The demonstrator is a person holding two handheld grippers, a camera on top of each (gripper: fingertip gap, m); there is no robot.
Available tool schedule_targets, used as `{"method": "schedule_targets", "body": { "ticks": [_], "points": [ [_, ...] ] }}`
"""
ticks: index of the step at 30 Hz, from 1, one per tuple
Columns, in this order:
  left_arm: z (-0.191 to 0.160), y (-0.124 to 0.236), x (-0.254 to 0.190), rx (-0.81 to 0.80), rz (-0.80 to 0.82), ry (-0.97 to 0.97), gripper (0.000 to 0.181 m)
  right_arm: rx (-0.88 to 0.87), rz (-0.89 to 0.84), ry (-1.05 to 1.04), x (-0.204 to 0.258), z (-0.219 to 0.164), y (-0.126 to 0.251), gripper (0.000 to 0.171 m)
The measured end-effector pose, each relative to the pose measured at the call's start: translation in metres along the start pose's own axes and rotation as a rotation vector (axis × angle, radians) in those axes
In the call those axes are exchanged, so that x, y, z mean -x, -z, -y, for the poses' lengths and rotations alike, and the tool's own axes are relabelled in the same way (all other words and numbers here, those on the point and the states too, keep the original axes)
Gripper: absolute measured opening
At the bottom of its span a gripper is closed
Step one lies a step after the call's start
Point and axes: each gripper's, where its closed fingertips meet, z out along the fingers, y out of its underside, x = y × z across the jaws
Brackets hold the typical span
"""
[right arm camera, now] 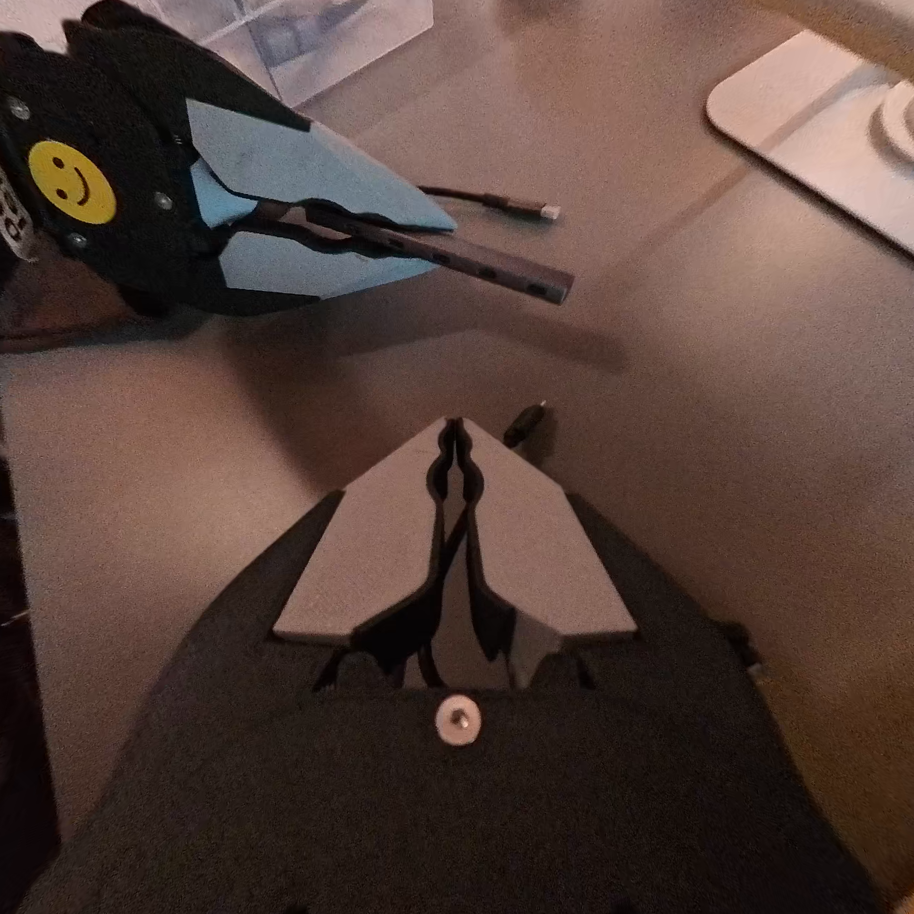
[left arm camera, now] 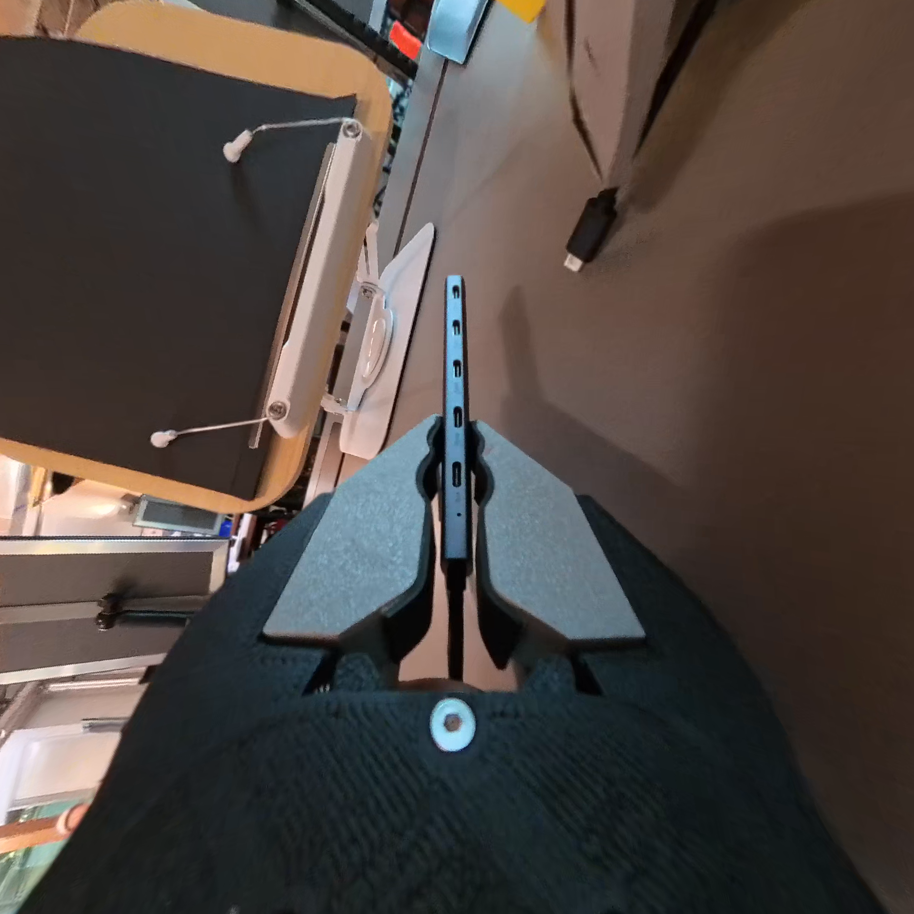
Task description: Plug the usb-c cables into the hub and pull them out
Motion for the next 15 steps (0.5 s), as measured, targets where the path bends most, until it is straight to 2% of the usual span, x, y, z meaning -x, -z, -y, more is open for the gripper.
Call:
{"method": "schedule_targets", "body": {
  "ticks": [5, 8, 11, 15],
  "points": [
    [0.013, 0.005, -0.004, -0.046, -0.011, -0.004, 0.007, -0.091, -0.11, 0.172, 0.002, 0.027, 0.02, 0.044],
    [0.024, 0.013, -0.007, -0.099, -0.052, 0.045, 0.007, -0.062, -0.2, 0.299, 0.002, 0.037, 0.016, 0.065],
    [0.037, 0.022, -0.008, -0.173, -0.089, 0.096, 0.007, 0.063, -0.298, 0.481, -0.004, 0.029, 0.0, 0.061],
    [0.046, 0.033, -0.015, -0.239, -0.159, 0.12, 0.007, 0.162, -0.463, 0.762, -0.01, 0.022, -0.014, 0.014]
  ]
}}
